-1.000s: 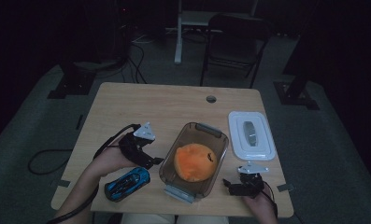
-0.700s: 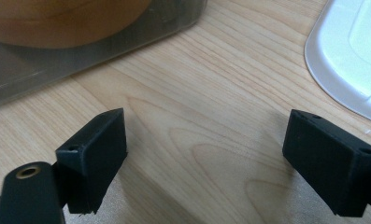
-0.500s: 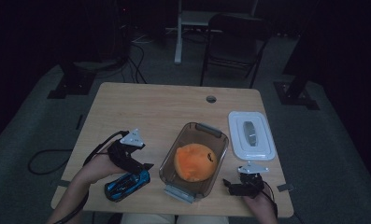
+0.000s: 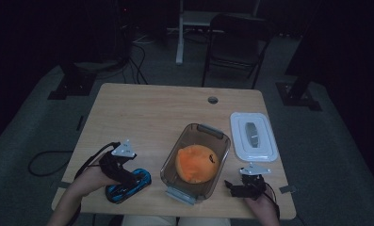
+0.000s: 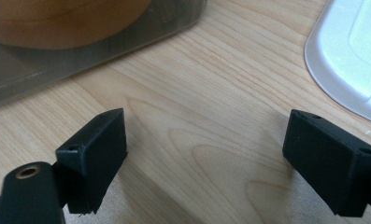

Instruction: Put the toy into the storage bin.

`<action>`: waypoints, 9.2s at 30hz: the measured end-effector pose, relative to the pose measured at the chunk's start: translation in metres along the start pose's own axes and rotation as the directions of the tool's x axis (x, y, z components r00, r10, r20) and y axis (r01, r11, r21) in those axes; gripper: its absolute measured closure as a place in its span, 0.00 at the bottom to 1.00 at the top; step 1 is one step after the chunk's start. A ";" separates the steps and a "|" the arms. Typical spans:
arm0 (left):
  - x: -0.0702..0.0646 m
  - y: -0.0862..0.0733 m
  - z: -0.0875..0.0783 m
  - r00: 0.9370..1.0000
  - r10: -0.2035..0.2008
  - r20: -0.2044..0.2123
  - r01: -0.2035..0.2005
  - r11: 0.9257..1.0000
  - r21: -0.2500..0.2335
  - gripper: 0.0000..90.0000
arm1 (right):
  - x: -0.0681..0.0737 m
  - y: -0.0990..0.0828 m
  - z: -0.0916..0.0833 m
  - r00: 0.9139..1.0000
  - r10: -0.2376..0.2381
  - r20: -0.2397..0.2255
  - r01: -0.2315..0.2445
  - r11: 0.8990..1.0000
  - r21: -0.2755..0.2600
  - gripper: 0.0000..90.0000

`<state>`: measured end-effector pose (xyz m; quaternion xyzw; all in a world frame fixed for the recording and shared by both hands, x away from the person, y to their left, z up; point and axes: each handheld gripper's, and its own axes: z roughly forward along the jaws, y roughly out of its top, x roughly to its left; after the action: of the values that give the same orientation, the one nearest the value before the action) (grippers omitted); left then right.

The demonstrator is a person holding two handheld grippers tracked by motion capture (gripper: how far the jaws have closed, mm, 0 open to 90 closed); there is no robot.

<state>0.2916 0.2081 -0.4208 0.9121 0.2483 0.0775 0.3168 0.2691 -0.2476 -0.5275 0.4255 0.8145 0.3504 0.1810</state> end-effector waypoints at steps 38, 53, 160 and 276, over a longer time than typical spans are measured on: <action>-0.014 -0.065 0.040 0.992 -0.082 -0.094 0.095 0.984 0.148 0.22 | 0.000 0.000 0.000 1.000 0.000 0.000 0.000 1.000 -0.001 0.15; -0.013 -0.064 0.045 0.989 -0.098 -0.109 0.118 0.975 0.189 0.29 | 0.000 0.000 0.000 1.000 0.002 0.002 -0.002 1.000 -0.001 0.15; -0.002 0.141 0.048 0.996 -0.030 -0.079 0.035 0.998 0.059 0.32 | 0.043 0.029 0.030 0.999 -0.005 0.043 0.005 1.000 -0.006 0.13; 0.025 0.010 0.090 0.971 -0.174 -0.163 0.159 0.982 -0.102 0.10 | 0.014 0.072 0.036 0.999 0.041 0.010 -0.039 0.991 -0.130 0.15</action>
<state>0.3437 0.1651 -0.4860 0.8631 0.3468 0.1396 0.3396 0.3228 -0.1931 -0.4999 0.4313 0.7800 0.4036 0.2066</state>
